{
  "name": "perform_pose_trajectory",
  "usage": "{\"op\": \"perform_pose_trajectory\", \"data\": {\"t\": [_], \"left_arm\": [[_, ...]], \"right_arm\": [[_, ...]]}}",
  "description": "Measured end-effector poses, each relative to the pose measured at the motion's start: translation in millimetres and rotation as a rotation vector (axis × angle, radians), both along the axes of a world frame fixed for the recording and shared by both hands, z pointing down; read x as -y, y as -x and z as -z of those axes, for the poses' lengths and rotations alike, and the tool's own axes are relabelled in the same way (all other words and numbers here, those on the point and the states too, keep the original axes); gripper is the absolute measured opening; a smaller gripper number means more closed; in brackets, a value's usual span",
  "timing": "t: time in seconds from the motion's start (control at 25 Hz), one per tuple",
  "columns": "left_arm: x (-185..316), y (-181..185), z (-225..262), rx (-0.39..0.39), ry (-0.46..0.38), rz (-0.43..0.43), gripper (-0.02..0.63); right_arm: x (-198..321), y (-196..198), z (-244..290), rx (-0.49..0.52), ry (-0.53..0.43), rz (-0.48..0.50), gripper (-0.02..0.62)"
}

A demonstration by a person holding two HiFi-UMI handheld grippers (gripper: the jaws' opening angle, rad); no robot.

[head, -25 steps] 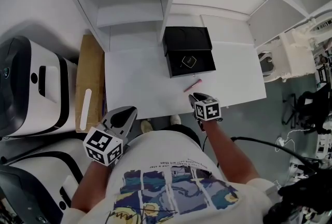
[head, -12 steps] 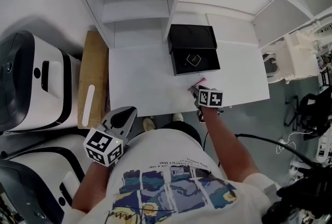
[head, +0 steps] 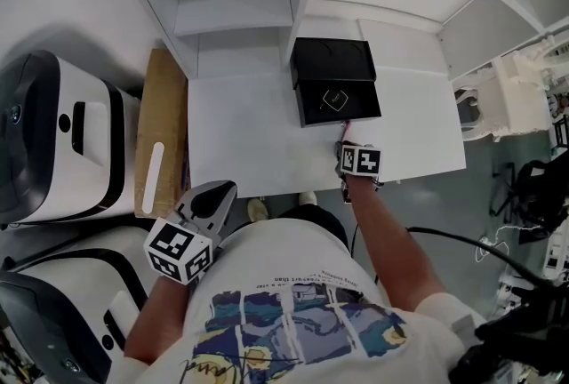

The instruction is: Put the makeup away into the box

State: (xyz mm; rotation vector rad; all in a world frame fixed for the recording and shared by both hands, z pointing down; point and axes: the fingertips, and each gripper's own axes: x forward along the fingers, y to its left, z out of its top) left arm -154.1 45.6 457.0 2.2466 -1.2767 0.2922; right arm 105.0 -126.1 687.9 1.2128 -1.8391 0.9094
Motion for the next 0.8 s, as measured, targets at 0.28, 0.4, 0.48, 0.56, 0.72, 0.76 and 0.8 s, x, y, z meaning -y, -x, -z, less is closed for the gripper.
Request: {"op": "perform_pose_trajectory", "data": {"t": [0.28, 0.4, 0.48, 0.56, 0.72, 0.76, 0.8], "left_arm": [[6.3, -4.1, -0.1, 0.002, 0.001, -0.009, 0.014], [8.6, -7.8, 0.8, 0.001, 0.000, -0.015, 0.014], [9.5, -10.6, 1.8, 0.000, -0.001, -0.021, 0.014], [10.9, -13.0, 2.7, -0.002, -0.003, -0.028, 0.014], [11.5, -18.8, 3.0, -0.003, -0.004, -0.046, 0.014], [11.2, -20.5, 3.0, -0.003, -0.003, -0.050, 0.014], [11.1, -22.2, 3.0, -0.002, -0.003, -0.054, 0.014]], "right_arm": [[0.7, -3.4, -0.6, 0.003, -0.002, 0.032, 0.075], [-2.3, -7.6, -1.0, 0.005, 0.008, 0.042, 0.066], [-5.9, -11.1, -1.4, 0.011, 0.016, 0.046, 0.063], [-9.6, -14.3, -1.9, 0.010, 0.021, 0.054, 0.063], [-19.2, -23.1, -0.2, 0.006, 0.025, 0.066, 0.061], [-21.7, -25.7, 0.4, 0.006, 0.023, 0.069, 0.061], [-23.8, -28.4, 1.0, 0.007, 0.023, 0.070, 0.061]]}}
